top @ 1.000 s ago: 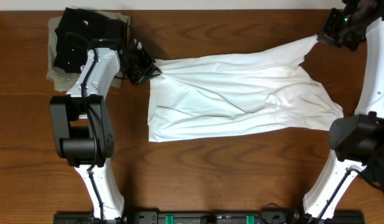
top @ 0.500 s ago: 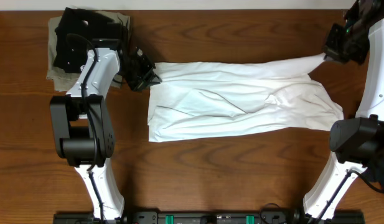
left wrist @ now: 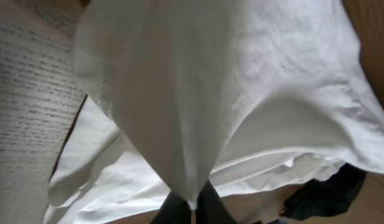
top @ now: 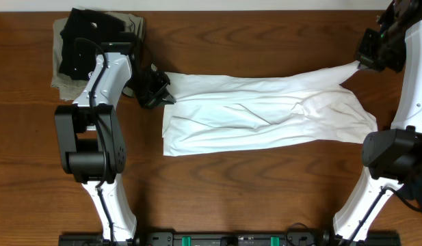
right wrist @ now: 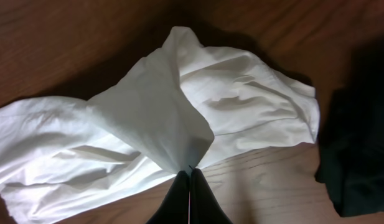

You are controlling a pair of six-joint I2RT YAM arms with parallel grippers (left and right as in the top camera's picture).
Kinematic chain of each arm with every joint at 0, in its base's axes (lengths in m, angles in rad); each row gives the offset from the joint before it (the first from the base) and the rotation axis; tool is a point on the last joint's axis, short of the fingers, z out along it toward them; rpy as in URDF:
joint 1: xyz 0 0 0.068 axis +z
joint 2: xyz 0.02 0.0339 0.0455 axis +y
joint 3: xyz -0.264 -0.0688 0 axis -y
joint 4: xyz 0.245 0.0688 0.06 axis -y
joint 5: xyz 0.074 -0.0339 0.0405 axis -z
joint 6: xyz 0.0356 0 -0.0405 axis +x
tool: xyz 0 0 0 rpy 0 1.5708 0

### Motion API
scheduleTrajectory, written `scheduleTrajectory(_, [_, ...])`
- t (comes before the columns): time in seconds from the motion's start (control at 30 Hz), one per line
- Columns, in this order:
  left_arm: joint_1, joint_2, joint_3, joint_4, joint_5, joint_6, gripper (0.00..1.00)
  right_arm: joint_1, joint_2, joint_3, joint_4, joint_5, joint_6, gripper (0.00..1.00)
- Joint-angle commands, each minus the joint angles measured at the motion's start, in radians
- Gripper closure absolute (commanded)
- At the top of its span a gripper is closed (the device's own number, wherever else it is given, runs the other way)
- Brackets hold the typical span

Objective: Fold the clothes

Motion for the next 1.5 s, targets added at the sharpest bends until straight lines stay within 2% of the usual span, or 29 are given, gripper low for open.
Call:
scheduleTrajectory(0.0, [0.002,-0.021,-0.003,-0.018,-0.02,0.081,0.94,-0.01,-0.036,-0.004,-0.003,0.031,-0.016,0.99])
scheduleTrajectory(0.23, [0.002,-0.021,-0.003,-0.038,-0.03,0.126,0.94,-0.003,-0.072,-0.03,-0.003,0.031,-0.084,0.99])
scheduleTrajectory(0.67, [0.002,-0.021,-0.003,-0.083,-0.031,0.154,0.93,-0.004,-0.164,-0.285,-0.001,0.098,-0.087,0.98])
scheduleTrajectory(0.83, [-0.009,-0.021,-0.003,-0.116,-0.031,0.154,0.94,-0.01,-0.163,-0.352,0.056,0.214,0.011,0.98])
scheduleTrajectory(1.1, [-0.055,-0.021,-0.003,-0.134,-0.031,0.155,0.94,-0.041,-0.163,-0.375,0.156,0.218,0.016,0.99])
scheduleTrajectory(1.47, [-0.07,-0.021,-0.003,-0.198,-0.031,0.185,0.94,-0.092,-0.162,-0.4,0.178,0.222,0.023,0.98])
